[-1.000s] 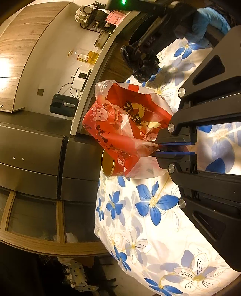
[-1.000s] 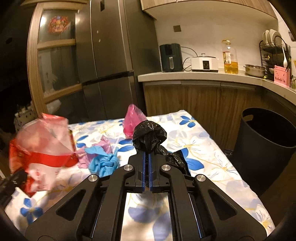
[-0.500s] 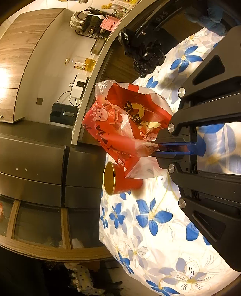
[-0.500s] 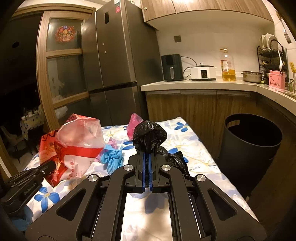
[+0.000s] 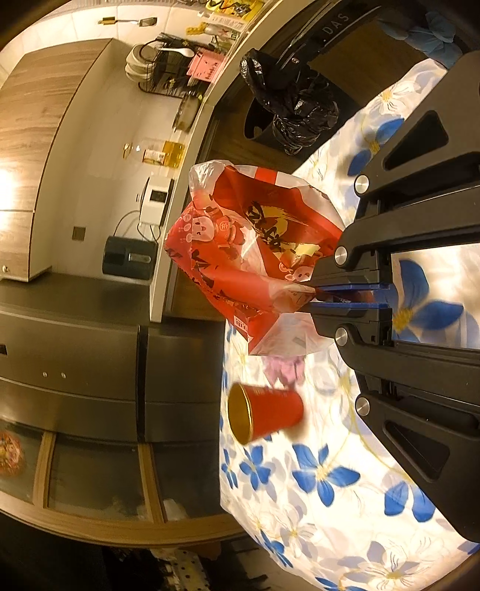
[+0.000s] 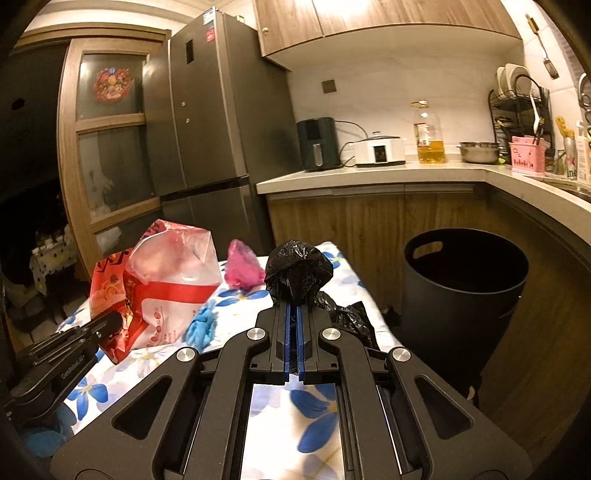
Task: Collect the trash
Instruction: 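Carry the snack bag and black bag over the black bin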
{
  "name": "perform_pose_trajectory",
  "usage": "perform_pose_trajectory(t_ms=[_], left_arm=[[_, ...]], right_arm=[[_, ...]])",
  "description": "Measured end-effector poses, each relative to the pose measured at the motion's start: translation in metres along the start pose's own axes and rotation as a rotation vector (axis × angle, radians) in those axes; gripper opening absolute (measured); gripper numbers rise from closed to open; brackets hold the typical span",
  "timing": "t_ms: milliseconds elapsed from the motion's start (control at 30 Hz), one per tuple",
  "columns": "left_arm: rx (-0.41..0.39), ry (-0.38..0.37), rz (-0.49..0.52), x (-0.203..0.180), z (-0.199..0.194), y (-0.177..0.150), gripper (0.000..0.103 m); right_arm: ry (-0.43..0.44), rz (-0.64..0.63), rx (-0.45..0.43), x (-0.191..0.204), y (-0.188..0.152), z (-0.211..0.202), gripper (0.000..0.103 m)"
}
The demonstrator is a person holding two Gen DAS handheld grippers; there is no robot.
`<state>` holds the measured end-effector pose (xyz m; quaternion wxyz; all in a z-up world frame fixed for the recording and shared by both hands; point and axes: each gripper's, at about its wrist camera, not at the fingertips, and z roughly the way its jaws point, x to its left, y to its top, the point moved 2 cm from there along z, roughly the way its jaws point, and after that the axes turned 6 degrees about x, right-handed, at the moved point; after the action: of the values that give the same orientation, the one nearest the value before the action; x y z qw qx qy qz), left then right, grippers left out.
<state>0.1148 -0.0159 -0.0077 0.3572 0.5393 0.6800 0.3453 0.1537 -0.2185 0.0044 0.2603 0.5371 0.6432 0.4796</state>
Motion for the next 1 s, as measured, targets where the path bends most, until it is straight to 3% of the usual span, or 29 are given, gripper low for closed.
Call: perform_pose_trajectory(t_ms=[1000], left_arm=[[-0.019, -0.163, 0.158, -0.132, 0.041, 0.033, 0.004]], right_arm=[[-0.172, 0.082, -0.09, -0.111, 0.032, -0.025, 0.002]])
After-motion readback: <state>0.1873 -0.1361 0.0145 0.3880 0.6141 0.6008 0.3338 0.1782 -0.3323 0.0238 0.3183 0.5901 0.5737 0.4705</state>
